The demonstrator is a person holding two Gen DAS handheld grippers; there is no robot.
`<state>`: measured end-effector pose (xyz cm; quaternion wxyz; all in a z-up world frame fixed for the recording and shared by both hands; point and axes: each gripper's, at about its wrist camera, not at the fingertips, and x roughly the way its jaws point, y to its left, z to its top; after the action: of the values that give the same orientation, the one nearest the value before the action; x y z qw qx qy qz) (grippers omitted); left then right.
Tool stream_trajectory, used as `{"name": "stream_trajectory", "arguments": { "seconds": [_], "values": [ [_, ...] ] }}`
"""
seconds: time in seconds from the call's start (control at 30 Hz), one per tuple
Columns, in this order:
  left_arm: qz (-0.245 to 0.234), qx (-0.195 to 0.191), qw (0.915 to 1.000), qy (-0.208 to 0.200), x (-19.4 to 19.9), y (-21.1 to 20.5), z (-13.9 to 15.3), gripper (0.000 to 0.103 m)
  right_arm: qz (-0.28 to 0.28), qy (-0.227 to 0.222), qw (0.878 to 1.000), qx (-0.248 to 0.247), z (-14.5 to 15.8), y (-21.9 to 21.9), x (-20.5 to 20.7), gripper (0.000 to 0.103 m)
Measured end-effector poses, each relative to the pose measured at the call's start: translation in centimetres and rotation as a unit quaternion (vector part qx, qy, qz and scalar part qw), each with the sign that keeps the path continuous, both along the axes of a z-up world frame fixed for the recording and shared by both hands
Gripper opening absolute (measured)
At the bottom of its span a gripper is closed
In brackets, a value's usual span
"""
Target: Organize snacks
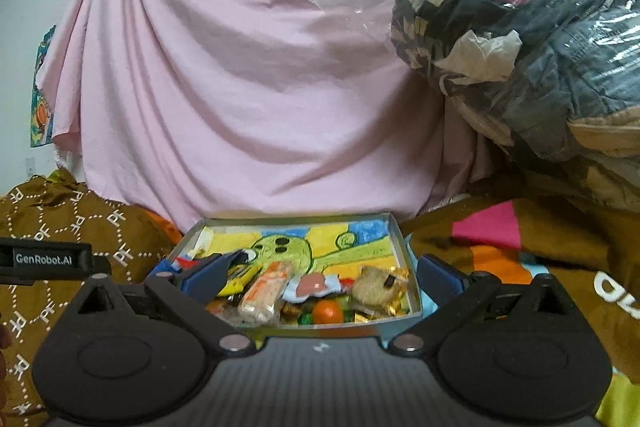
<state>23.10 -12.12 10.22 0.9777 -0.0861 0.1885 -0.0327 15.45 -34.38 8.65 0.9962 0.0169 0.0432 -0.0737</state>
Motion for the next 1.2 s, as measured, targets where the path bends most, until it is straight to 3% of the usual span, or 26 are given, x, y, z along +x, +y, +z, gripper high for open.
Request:
{"name": "stream_trajectory", "arguments": {
  "seconds": [0.4,0.63,1.2],
  "values": [
    [0.008,0.009,0.9998,0.017,-4.1,0.4,-0.9,0.102,0.007,-0.002,1.0,0.013,-0.3,1.0,-3.4,0.103],
    [0.004,0.015,0.9998,0.009,-6.2,0.6,-1.2,0.102,0.025,0.001,0.998,0.057,-1.1,0.5,-5.1,0.103],
    [0.027,0.023,0.9993,-0.011,-10.8,3.7,-3.7,0.102,0.037,0.022,0.999,0.012,-3.4,2.8,-8.6,0.103]
  ]
}}
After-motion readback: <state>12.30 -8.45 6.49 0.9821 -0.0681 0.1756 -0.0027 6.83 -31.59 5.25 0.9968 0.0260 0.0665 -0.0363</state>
